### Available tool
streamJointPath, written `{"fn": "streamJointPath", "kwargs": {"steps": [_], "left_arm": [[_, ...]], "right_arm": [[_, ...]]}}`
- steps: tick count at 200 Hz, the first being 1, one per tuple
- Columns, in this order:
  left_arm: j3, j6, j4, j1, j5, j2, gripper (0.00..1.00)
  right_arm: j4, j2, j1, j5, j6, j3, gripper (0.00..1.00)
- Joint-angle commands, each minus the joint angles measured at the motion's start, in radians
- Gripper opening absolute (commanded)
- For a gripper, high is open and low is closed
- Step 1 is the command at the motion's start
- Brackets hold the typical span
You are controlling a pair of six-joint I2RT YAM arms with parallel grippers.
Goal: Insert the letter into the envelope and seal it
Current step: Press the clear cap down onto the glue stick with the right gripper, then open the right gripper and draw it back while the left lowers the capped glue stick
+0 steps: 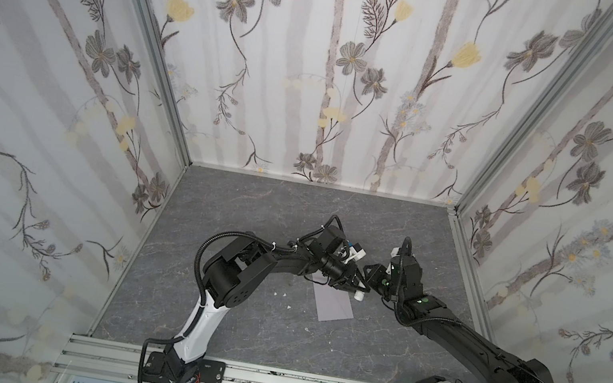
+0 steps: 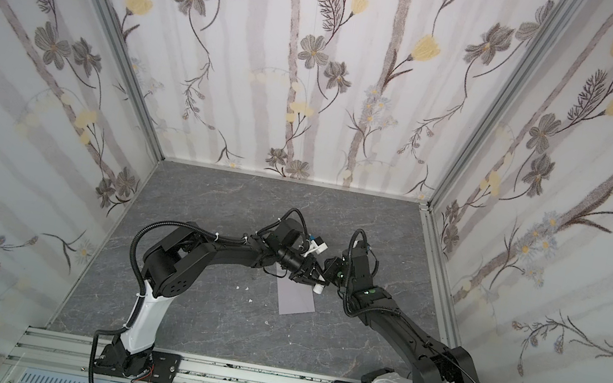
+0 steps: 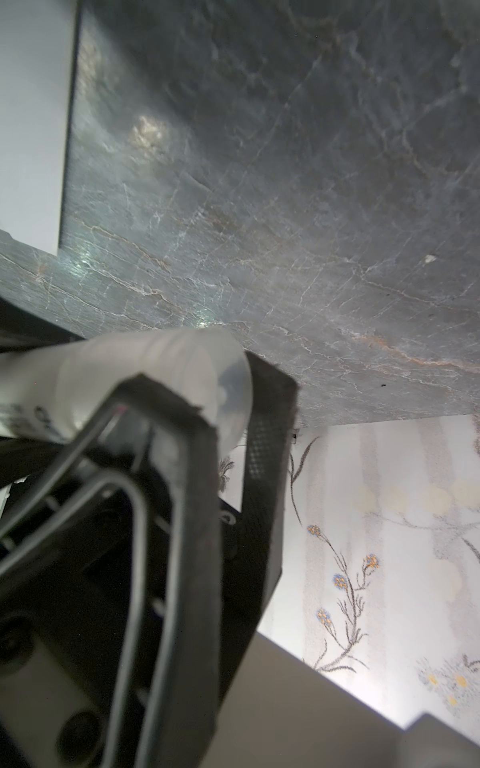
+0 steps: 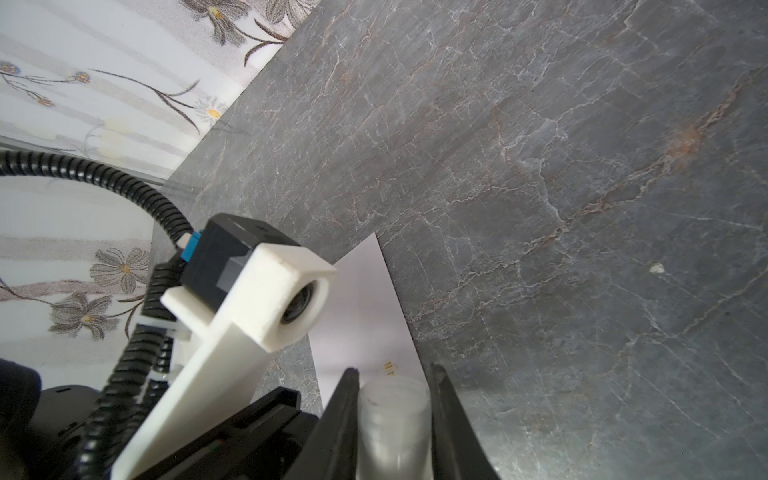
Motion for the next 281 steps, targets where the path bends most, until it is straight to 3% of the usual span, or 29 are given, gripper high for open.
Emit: {"fn": "streamJointPath", "kwargs": {"steps": [1,66,105,146,173,211,248,281], "left_arm": [[-0.006,0.001,0.117,0.018,-0.160,-0.021,0.00],[-0.064,0.013,0.116,0.016,-0.179,-0.055,0.00],[-0.125,0.025,0.105,0.018,-0.232,-0.101,0.00],[-0.240,0.076,-0.070,0.029,-0.449,-0.232,0.00],[-0.384,0.016,-0.110,0.064,-0.526,-0.345,0.00],[-0.473,0.042,-0.322,0.066,-0.738,-0.492,0.00],[-0.486,0.044,-0.431,0.066,-0.839,-0.522,0.00],[-0.460,0.066,-0.459,0.065,-0.853,-0.487,0.01]], "right_arm": [[-0.123,-0.002,0.008,-0.168,0.014,0.009,0.33],[-0.121,-0.046,-0.039,-0.171,0.028,0.025,0.51],[-0.129,-0.118,-0.100,-0.182,0.028,-0.009,0.53],[-0.152,-0.128,-0.167,-0.194,-0.024,-0.003,0.52],[-0.173,-0.099,-0.182,-0.184,-0.066,0.034,0.52],[-0.175,-0.065,-0.186,-0.180,-0.092,0.067,0.51],[-0.148,-0.052,-0.187,-0.194,-0.084,0.061,0.51],[-0.135,-0.067,-0.186,-0.198,-0.075,0.050,0.51]]}}
